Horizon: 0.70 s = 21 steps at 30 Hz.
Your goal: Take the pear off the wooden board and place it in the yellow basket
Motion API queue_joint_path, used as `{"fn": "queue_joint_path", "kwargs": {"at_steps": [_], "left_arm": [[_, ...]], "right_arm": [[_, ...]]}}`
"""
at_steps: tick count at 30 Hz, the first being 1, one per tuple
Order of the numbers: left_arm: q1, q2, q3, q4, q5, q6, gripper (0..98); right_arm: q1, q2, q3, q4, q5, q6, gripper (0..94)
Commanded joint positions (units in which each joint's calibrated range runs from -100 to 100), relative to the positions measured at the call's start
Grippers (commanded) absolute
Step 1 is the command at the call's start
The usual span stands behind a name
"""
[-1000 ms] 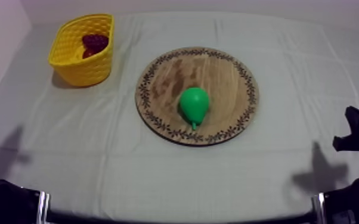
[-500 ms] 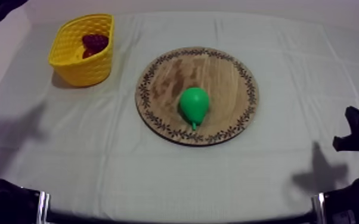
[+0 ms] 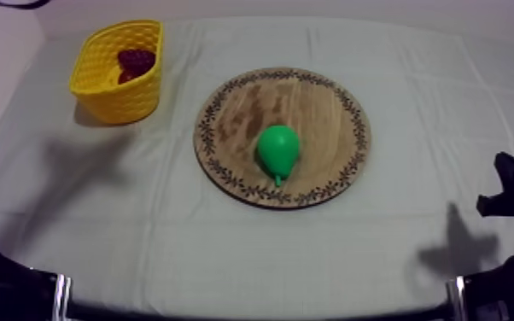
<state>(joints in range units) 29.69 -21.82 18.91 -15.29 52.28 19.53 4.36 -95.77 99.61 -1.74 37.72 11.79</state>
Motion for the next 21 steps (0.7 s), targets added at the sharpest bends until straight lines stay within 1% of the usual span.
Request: {"fn": "queue_joint_path", "kwargs": {"at_steps": [1,6,12,21], "left_arm": [[1.6,3.6,-3.5,-0.57,0.9,1.2,0.0],[3.9,9.9,-9.1,-1.41,3.7,3.2,0.0],[6.1,17.9,-11.4,-3.13,5.4,5.9,0.0],[7.7,29.5,-16.7,-3.50,10.5,8.2,0.0]], "right_arm": [[0.0,0.0,0.1,0.0,0.0,0.0,0.5],[0.0,0.0,0.1,0.0,0.0,0.0,0.5],[0.0,0.0,0.1,0.0,0.0,0.0,0.5],[0.0,0.0,0.1,0.0,0.0,0.0,0.5]]}}
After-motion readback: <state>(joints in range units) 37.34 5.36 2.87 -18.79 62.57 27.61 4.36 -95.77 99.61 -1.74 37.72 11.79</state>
